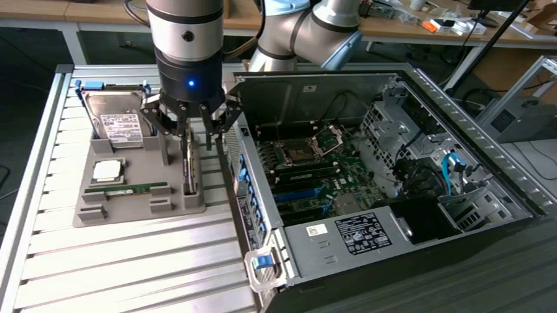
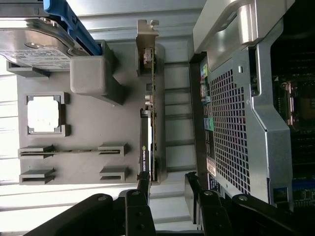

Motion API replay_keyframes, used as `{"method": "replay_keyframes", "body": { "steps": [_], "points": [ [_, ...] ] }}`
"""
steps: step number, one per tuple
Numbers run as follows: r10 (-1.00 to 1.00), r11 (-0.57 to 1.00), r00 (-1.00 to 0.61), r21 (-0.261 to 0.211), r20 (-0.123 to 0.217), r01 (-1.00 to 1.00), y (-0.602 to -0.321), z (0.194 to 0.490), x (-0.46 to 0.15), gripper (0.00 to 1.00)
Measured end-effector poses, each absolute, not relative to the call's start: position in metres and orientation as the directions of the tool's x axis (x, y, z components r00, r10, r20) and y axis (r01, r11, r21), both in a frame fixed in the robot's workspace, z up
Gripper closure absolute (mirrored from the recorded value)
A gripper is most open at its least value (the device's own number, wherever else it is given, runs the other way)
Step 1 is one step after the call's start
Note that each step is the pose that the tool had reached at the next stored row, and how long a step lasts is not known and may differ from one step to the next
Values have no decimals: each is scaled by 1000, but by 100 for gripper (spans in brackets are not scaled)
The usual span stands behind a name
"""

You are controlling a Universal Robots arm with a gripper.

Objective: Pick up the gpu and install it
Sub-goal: 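Pick up the gpu and move the gpu toward the slot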

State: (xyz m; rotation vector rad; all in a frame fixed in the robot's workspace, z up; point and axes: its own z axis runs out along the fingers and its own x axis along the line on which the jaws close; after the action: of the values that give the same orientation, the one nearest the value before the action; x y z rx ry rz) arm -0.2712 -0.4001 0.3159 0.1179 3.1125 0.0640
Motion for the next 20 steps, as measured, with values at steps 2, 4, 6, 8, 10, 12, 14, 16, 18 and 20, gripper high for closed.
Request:
{"method": "replay_keyframes", "body": {
  "steps": [2,4,6,8,10,12,14,16,18,20],
  "points": [
    [76,996,-997,42,-25,75,-400,315,-271,58],
    [76,996,-997,42,-25,75,-400,315,-271,58],
    [76,996,-997,42,-25,75,-400,314,-271,58],
    [76,996,-997,42,-25,75,-400,314,-271,58],
    [76,996,-997,42,-25,75,-400,313,-271,58],
    [76,996,-997,42,-25,75,-400,313,-271,58],
    [76,996,-997,42,-25,75,-400,312,-271,58],
    [76,996,-997,42,-25,75,-400,312,-271,58],
    [76,996,-997,42,-25,75,-400,311,-271,58],
    [76,996,-997,42,-25,75,-400,311,-271,58]
  ]
}}
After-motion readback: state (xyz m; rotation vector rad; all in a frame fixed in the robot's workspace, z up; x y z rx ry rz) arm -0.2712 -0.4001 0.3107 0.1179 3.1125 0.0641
